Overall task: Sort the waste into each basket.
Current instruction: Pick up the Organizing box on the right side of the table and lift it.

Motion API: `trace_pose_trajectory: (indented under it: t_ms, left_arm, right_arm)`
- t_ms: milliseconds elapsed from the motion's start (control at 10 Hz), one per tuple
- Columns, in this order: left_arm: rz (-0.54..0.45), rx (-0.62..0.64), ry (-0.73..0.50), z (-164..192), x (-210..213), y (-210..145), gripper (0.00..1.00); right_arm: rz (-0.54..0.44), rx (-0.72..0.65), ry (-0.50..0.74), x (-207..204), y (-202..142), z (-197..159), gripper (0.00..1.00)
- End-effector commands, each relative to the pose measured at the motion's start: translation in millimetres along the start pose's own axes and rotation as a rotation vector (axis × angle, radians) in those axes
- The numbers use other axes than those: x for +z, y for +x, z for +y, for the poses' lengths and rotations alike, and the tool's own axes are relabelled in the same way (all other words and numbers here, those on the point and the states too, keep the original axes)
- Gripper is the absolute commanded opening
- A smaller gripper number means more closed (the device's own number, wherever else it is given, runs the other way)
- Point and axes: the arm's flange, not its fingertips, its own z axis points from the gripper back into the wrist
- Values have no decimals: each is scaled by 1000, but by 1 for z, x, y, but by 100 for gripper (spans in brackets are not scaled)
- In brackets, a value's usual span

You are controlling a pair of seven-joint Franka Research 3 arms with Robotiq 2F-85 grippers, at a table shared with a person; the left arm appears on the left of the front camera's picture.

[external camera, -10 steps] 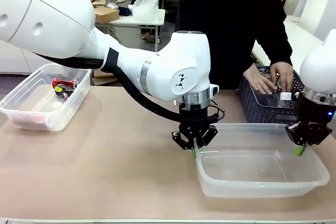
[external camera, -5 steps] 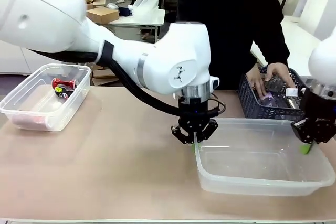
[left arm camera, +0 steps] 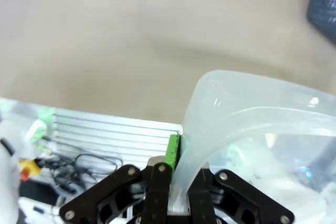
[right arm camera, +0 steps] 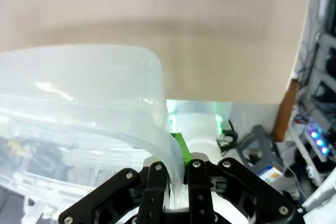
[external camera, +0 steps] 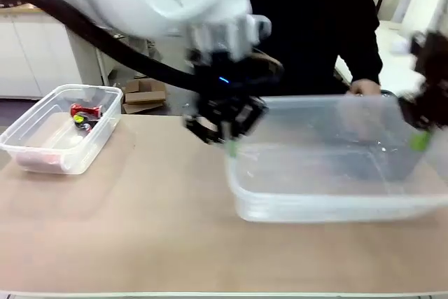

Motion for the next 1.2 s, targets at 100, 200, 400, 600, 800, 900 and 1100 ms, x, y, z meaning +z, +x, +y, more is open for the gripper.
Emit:
trace_pose_trajectory:
  t_ms: [100, 200, 400, 600, 800, 900, 1100]
  left_arm:
    - [-53, 228, 29, 117, 55, 25, 0]
    - [-55, 266, -1, 144, 73, 32, 0]
    - [-40, 361, 28, 194, 85, 79, 0]
    - [67, 291, 93, 217, 55, 138, 0]
    - [129, 185, 157, 210, 10, 180, 0]
    - [146, 152, 157, 208, -9, 190, 0]
    - [149, 119, 159, 205, -35, 191, 0]
  right_arm:
    - [139, 3, 3, 31, 60, 40, 0]
    - [166, 11, 23, 31, 68, 61, 0]
    - [202, 47, 84, 23, 73, 87, 0]
    - [233, 23, 90, 11, 72, 90, 0]
    - [237, -70, 107, -6, 85, 81, 0]
    - [245, -124, 132, -14, 97, 73, 0]
    - [270, -201, 152, -28, 123, 56, 0]
